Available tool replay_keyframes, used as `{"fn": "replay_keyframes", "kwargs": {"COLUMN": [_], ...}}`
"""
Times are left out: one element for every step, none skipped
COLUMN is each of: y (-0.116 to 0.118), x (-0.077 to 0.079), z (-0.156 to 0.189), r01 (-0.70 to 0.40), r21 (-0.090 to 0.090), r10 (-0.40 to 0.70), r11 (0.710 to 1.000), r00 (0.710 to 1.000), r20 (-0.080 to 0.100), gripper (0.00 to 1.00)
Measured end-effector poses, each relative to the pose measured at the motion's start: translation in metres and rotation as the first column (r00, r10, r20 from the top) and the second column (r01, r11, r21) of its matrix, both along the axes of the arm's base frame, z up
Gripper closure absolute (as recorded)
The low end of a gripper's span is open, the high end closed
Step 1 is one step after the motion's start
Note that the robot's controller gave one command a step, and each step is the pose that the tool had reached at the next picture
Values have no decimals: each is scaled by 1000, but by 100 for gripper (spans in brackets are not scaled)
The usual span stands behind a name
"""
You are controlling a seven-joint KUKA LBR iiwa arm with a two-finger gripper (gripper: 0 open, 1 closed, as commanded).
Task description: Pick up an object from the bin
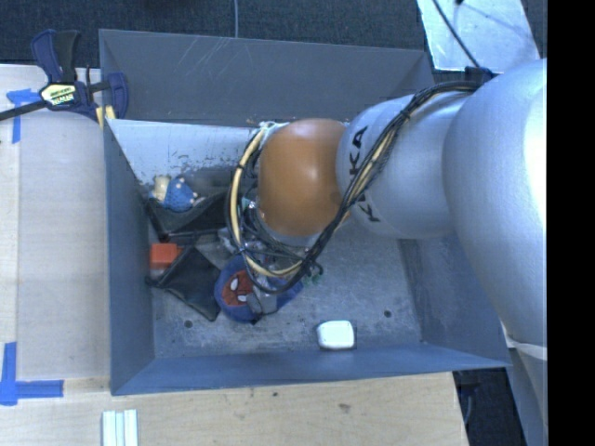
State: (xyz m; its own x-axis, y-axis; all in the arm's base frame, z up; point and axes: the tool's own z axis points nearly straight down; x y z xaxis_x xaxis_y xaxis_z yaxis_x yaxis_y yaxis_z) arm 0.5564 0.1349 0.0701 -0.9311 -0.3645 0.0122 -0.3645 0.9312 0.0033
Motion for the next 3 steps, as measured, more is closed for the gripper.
{"fn": "replay_keyframes", "kwargs": {"y": [16,2,20], "x": [-19,-7,-7], "z": [31,31,1], "r01": [-289,-306,-613], "r21": [2,2,1], "r10": [289,306,613], "r11": [957,952,790], "r00": [957,952,790], "r20": [14,18,7], "gripper": [0,0,0]}}
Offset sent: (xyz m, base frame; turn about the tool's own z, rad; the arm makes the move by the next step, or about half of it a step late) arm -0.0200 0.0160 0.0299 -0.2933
